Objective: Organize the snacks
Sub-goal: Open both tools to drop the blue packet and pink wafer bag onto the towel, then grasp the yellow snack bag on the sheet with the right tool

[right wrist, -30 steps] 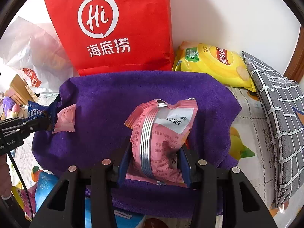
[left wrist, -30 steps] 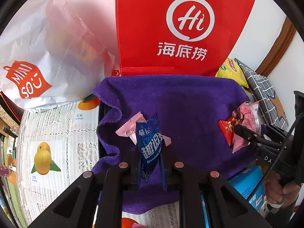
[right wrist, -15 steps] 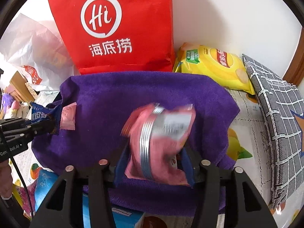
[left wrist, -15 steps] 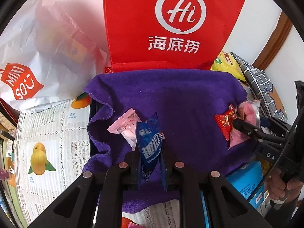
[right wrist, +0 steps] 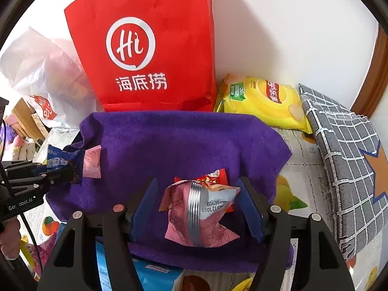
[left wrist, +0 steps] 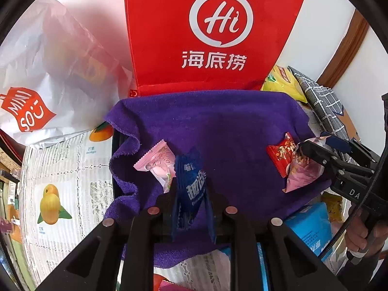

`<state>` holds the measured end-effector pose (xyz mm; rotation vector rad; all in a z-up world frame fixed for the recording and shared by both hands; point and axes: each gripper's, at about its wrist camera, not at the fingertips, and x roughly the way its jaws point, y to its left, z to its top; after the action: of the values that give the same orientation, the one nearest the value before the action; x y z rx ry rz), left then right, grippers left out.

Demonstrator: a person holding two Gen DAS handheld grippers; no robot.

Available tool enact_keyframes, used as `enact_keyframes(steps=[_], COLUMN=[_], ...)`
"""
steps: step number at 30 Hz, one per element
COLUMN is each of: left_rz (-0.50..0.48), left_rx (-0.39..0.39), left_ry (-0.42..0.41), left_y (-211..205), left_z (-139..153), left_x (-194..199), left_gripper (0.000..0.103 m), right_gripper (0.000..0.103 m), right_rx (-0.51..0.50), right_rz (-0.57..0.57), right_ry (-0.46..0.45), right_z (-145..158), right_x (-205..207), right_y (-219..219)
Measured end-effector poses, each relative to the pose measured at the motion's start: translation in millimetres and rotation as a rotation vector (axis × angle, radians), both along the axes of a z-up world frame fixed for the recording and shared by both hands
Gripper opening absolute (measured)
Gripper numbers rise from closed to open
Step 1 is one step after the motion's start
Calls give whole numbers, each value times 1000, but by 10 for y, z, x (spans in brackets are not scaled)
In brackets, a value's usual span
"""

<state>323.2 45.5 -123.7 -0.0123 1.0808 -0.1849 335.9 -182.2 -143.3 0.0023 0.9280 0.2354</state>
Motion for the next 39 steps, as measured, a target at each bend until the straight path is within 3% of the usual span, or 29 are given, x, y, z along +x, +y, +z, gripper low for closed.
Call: enact_keyframes(steps=[5,9,12,19,35,39], left_rz=[-14,-24,-29,-35,-61,-58], left_rx=[-12,-11,-1,-1,16,3], left_ry=[-19,-42,-64,-89,-226,-233], left_y=[-13,-49,-74,-109,-203,-188], left_z=[101,193,268,410,821,874], left_x=[-58,-110,-157,-256,-610,-660], left_gripper=[29,44,49,55,56,56], right_gripper=[67,72,74,84,85,85], right_rx=[19,25,27,8,-58,10], right_rz=[-14,-19,-23,-95,-234,-247], right_ry=[-3,0,-14,-53,-117,-89], right_z=[86,167,230,408,720,704], right_x=[-77,-160,-262,-493,-1155,-1286], right_y=[-27,-43,-77,-232,-659,-874])
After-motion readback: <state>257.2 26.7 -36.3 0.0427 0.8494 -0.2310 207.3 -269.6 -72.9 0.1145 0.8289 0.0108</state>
